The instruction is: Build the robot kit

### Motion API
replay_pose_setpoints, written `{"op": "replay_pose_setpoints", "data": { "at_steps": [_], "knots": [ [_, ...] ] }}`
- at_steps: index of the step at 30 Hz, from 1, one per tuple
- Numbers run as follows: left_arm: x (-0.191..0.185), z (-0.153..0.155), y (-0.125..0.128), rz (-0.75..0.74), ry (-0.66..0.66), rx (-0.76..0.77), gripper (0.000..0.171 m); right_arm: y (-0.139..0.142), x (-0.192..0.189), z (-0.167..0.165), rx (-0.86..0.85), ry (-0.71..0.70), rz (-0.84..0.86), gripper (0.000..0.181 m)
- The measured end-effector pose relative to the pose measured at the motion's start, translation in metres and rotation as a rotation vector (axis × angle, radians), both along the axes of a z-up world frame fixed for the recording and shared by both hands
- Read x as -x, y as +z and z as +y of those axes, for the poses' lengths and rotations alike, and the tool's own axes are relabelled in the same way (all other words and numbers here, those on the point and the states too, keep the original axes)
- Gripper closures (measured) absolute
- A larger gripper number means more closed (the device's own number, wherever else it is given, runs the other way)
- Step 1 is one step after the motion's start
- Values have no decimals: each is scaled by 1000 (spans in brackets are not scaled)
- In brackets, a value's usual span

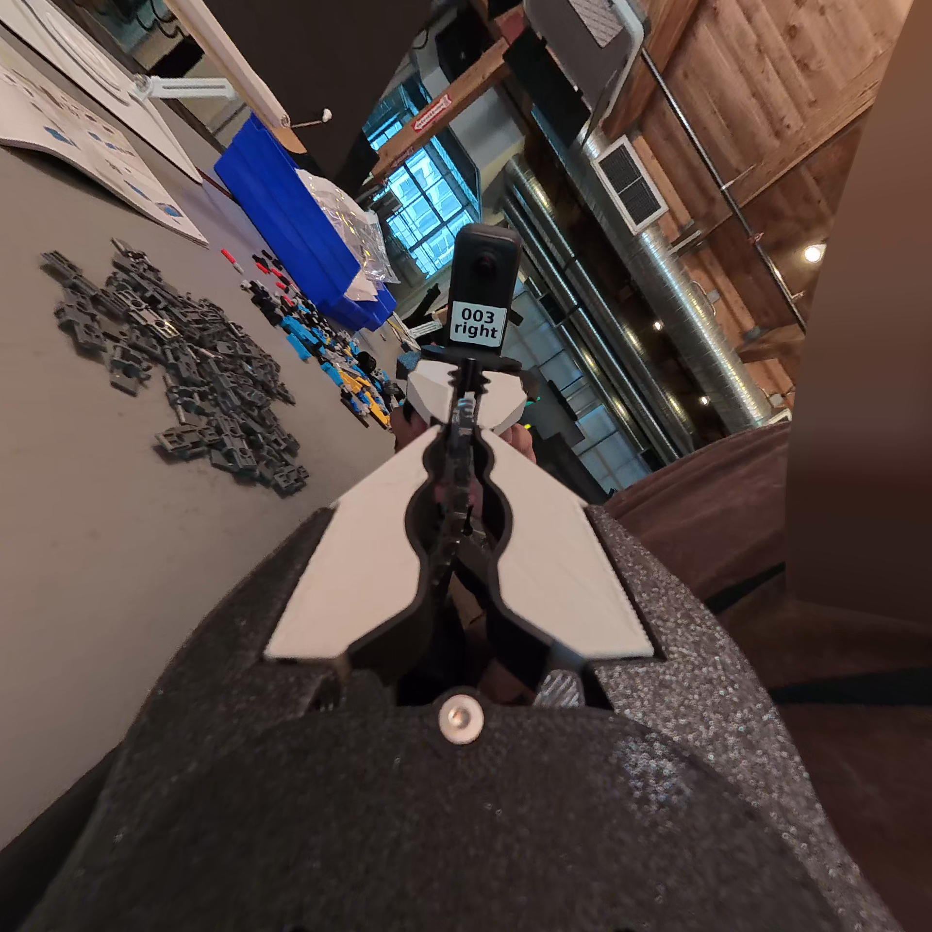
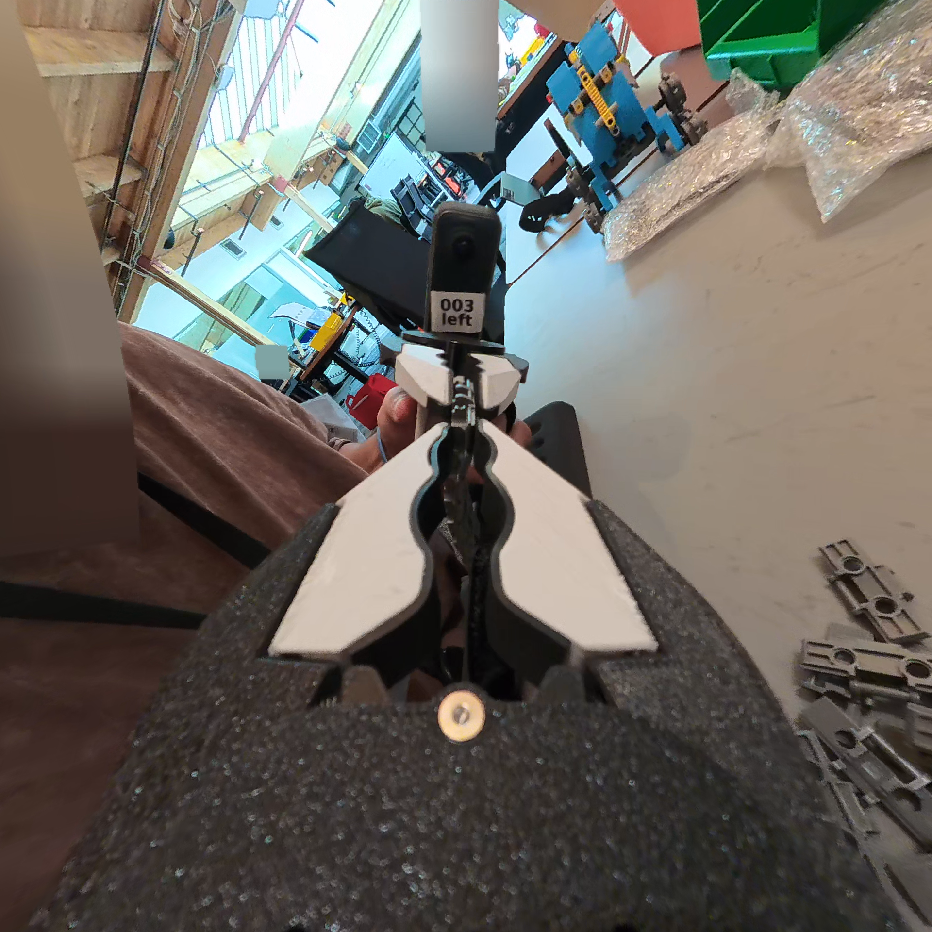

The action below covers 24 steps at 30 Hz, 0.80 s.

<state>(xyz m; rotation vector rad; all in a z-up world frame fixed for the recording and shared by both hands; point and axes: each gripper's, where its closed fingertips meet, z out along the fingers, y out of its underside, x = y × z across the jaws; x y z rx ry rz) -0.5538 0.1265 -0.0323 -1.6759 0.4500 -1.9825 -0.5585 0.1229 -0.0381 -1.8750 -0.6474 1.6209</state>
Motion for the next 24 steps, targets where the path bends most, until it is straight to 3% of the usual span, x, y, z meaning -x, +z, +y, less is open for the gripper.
{"op": "replay_pose_setpoints", "data": {
  "at_steps": [5,12,15,20,24],
  "knots": [
    [2,-2,3,-22,-27,-3,166,4,2,-2,29,13,51,173],
    [2,-4,9,-190,-116,208,166,9,2,-5,165,46,211,175],
    [1,-3,11,-241,-139,270,166,12,1,-4,320,69,383,177],
    [-2,-2,5,-169,-113,238,166,5,-2,-3,382,71,428,172],
    [-5,11,-10,11,13,108,165,-11,-5,11,229,-27,245,174]
  ]
}}
